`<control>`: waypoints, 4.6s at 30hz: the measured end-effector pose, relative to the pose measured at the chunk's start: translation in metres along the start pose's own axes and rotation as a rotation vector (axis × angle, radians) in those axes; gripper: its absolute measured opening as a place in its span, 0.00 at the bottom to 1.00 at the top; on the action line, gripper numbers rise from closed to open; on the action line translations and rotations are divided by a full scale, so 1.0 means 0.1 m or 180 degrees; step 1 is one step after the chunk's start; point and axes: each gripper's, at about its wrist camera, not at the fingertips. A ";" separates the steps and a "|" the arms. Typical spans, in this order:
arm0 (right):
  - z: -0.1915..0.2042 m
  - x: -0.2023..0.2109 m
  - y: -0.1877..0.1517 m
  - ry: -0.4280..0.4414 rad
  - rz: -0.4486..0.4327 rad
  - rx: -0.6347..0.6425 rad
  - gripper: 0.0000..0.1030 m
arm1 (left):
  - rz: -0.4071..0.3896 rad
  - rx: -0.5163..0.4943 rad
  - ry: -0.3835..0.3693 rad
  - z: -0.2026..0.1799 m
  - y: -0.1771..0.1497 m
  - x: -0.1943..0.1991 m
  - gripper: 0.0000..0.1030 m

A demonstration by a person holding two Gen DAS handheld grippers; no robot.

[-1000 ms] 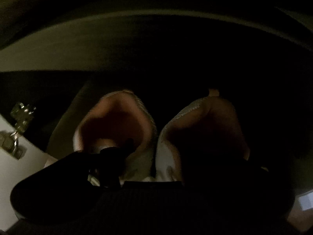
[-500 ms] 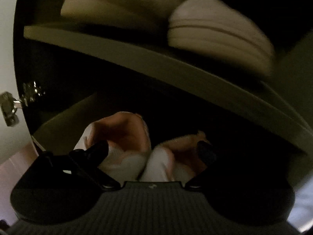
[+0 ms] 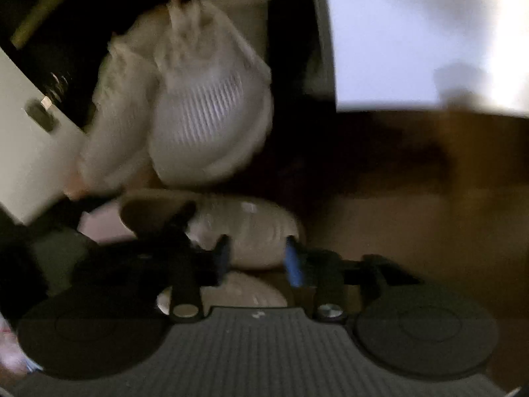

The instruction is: Organize scattered shoes

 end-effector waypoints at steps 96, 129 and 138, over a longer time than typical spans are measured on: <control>2.27 7.78 -0.83 -0.0376 -0.1343 0.0966 0.72 | 0.0466 0.1216 0.0372 0.57 2.20 8.24 0.86; 1.42 6.30 0.27 -0.0185 -0.0577 0.1466 0.78 | 0.1057 0.1318 0.0692 0.29 2.11 6.48 0.86; 0.86 3.98 0.01 0.0255 0.0170 0.2431 0.73 | 0.1308 0.1077 0.0694 0.05 0.91 4.85 0.86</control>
Point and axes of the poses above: each gripper's, at about its wrist camera, not at the fingertips, and x roughly against the way its jaws point, z to its left, y to its top, and after that the axes turned 1 degree about y, right-handed
